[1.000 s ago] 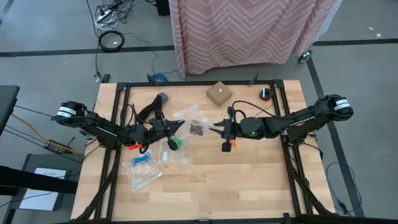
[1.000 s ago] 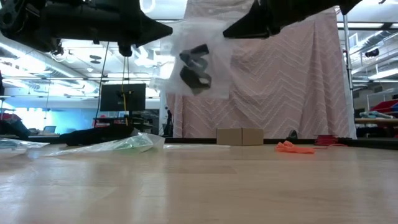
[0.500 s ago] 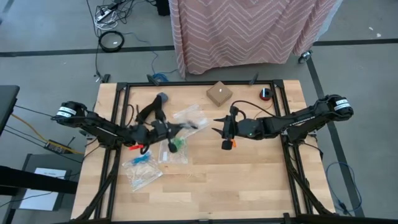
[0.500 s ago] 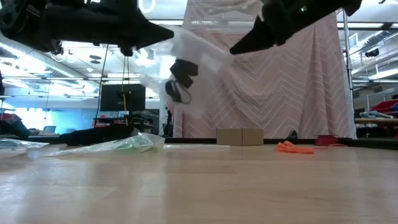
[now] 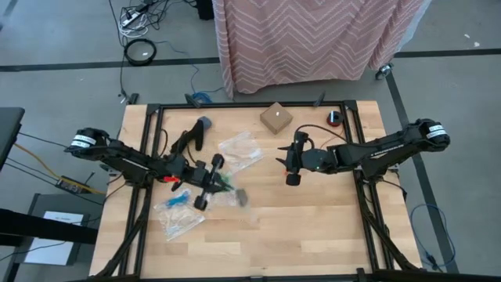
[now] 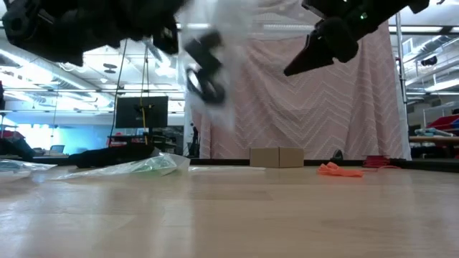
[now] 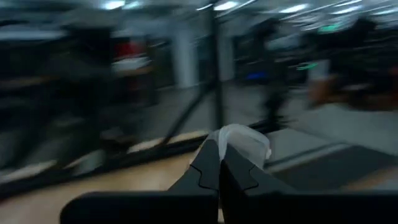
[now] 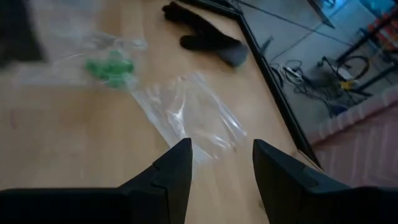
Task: Sort rubber bands
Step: Close the transparent zip bag
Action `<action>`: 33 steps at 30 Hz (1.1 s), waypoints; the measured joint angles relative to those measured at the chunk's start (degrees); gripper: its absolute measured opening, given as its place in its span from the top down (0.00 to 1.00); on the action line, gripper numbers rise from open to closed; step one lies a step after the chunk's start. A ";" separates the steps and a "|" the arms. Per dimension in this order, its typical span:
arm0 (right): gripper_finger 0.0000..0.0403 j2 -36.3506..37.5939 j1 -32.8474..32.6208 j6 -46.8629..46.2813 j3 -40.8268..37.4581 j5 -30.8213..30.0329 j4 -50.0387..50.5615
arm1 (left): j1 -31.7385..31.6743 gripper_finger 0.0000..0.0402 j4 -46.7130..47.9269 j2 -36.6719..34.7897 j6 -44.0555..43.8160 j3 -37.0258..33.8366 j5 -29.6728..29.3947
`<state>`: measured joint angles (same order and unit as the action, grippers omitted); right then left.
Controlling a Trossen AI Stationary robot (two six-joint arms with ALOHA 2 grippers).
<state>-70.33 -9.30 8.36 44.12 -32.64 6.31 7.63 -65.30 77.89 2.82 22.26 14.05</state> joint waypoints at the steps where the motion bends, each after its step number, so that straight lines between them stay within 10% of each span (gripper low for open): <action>1: 0.61 0.51 0.11 -0.66 0.00 0.44 -0.11 | -0.64 1.00 -0.87 0.00 -0.55 0.01 3.53; 16: 0.61 -3.34 0.75 3.17 0.00 28.11 -29.37 | -7.13 1.00 -16.46 0.07 -17.66 2.86 35.07; 33: 0.61 -14.54 1.56 -3.82 0.02 46.24 -58.98 | -3.54 1.00 -15.19 1.66 -19.08 9.44 40.97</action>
<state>-84.87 -7.74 4.55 44.14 13.60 -52.68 4.09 -80.49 79.54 -16.26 31.70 55.01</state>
